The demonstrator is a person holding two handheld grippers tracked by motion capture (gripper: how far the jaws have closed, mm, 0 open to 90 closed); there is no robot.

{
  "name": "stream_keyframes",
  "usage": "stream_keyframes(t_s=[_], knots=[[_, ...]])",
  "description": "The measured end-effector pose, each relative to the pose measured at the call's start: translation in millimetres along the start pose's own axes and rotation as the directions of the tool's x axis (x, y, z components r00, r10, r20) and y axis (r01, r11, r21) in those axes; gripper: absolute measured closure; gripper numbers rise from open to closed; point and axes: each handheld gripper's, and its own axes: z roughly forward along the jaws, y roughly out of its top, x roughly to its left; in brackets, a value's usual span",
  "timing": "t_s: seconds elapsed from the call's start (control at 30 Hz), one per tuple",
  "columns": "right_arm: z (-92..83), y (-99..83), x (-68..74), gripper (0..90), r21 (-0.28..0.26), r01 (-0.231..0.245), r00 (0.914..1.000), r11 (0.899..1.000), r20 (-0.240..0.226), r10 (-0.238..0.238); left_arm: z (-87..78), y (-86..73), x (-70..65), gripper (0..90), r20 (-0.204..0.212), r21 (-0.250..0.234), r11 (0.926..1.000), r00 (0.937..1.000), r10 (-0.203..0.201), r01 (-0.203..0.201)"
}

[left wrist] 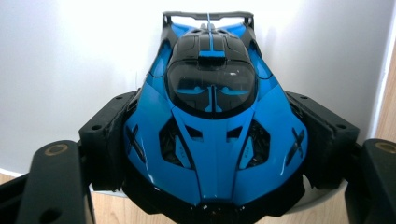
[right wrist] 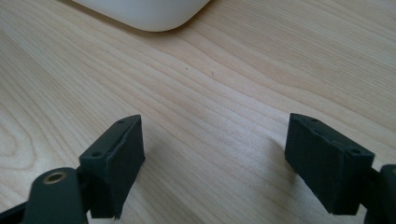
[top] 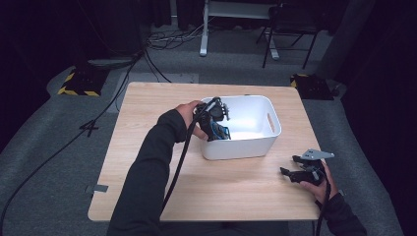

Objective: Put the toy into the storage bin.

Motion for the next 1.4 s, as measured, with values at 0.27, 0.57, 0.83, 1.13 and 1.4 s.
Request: stream_keyframes(t_s=[0.27, 0.57, 0.83, 1.13, 1.4], knots=[[0.0, 0.1, 0.2, 20.0, 0.000, -0.002, 1.0000, 1.000, 0.000, 0.002, 3.2, 2.8, -1.3, 25.1, 0.034, -0.020, 0.9998, 0.9994, 0.002, -0.001], [0.0, 0.1, 0.2, 20.0, 0.000, -0.002, 1.0000, 1.000, 0.000, 0.002, 0.4, -1.8, -2.0, 25.1, 0.035, -0.044, 0.9987, 0.9991, -0.023, 0.025], [0.0, 0.1, 0.3, 20.0, 0.000, -0.002, 1.0000, 1.000, 0.000, 0.002, -23.1, -15.2, -3.4, 28.5, 0.006, -0.186, 0.9817, 0.9991, -0.043, 0.043], [-0.1, 0.1, 0.2, 19.9, 0.001, -0.001, 1.0000, 1.000, 0.000, 0.001, -27.3, -22.1, -3.2, 26.4, -0.019, -0.262, 0.9639, 0.9984, -0.053, 0.046], [0.2, 0.0, 0.1, 19.6, -0.002, 0.005, 1.0000, 1.000, -0.002, -0.005, -30.2, -26.3, -4.0, 25.9, -0.050, -0.326, 0.9432, 0.9952, -0.083, 0.063]])
